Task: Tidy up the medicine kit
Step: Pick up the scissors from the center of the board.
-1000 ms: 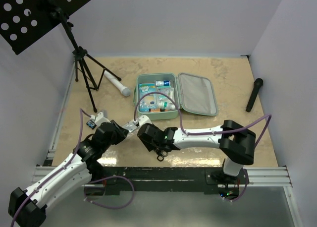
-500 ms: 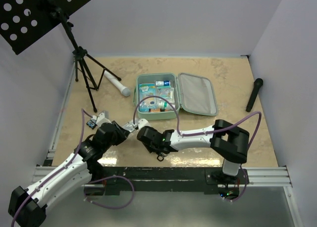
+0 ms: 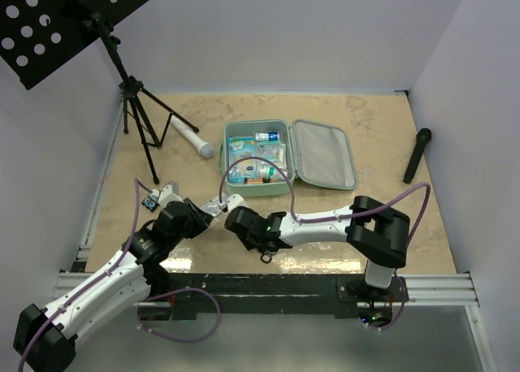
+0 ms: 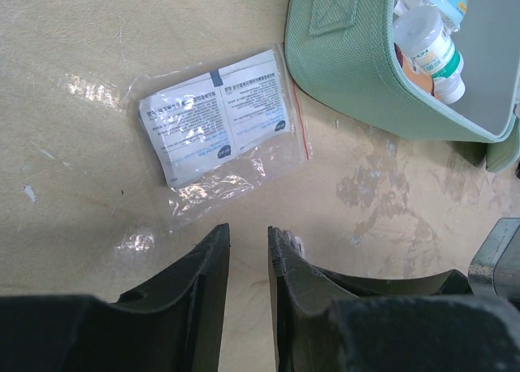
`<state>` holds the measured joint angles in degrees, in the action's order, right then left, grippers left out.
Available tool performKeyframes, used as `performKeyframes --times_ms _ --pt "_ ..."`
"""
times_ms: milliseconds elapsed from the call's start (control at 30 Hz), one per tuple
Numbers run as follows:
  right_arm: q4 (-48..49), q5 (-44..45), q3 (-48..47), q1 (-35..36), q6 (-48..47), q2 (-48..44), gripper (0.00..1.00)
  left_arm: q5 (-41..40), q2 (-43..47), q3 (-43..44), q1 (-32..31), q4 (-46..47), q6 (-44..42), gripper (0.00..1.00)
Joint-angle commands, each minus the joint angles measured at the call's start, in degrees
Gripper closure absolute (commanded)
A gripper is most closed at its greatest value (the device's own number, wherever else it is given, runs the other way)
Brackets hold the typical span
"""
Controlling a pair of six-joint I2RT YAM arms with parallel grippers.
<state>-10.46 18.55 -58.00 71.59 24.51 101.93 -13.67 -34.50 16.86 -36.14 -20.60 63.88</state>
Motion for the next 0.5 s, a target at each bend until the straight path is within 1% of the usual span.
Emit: performKeyframes --times_ms 0,267,367,467 --pt "-5.9 2.2 -3.1 -0.3 0.7 -4.3 1.00 0.0 0.0 0.5 -0.1 1.7 -1.0 0.70" --pt "-9.6 3.3 -6.2 -0.3 0.7 -7.6 1.00 -0.1 -0.8 0.8 -0.1 2.2 -1.3 0.70" --pt "-11.2 5.2 -7.6 -0.4 0.5 -8.6 1.00 -0.2 -1.3 1.0 -0.1 2.4 -1.5 0.70" --pt "-12.7 6.3 -9.8 -2.0 -0.3 -10.2 1.00 -0.3 -1.4 1.3 -0.1 2.5 -1.7 0.70"
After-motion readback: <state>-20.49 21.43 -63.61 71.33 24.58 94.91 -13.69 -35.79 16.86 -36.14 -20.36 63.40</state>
